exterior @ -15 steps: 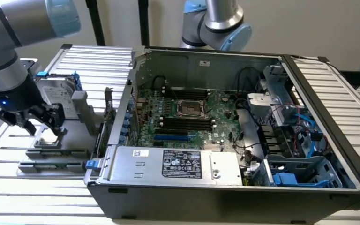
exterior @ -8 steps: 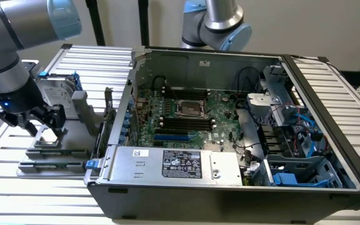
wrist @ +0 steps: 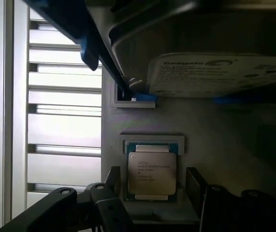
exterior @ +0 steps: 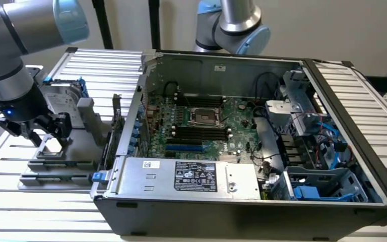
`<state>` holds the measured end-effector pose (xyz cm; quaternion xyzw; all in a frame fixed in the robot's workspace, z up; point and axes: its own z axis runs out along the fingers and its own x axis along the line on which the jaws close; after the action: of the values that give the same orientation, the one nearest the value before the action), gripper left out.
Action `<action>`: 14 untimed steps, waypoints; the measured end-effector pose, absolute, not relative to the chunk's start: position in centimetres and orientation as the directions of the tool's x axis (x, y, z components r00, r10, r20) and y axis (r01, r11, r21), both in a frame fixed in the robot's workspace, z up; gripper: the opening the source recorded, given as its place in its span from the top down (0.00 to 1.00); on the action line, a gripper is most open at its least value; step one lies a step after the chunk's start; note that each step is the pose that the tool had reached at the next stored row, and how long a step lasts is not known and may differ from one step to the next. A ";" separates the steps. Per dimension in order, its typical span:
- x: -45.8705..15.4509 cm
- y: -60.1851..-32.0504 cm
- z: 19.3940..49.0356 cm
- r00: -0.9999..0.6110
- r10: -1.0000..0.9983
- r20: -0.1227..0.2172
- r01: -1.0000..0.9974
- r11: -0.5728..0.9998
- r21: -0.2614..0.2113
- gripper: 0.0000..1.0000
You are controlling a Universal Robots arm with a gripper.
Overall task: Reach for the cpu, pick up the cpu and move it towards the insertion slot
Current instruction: 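Pick up the cpu and move it towards the insertion slot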
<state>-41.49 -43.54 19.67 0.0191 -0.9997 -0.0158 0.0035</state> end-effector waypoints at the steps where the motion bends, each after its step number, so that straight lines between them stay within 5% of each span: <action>1: -41.5 -43.5 19.6 -0.999 -0.039 0.006 -0.039 0.999 0.031 0.35; 14: -41.5 -43.4 19.1 -0.999 -0.044 0.009 -0.044 0.999 0.023 0.35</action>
<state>-41.47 -43.37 19.08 0.0222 -0.9997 -0.0113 0.0048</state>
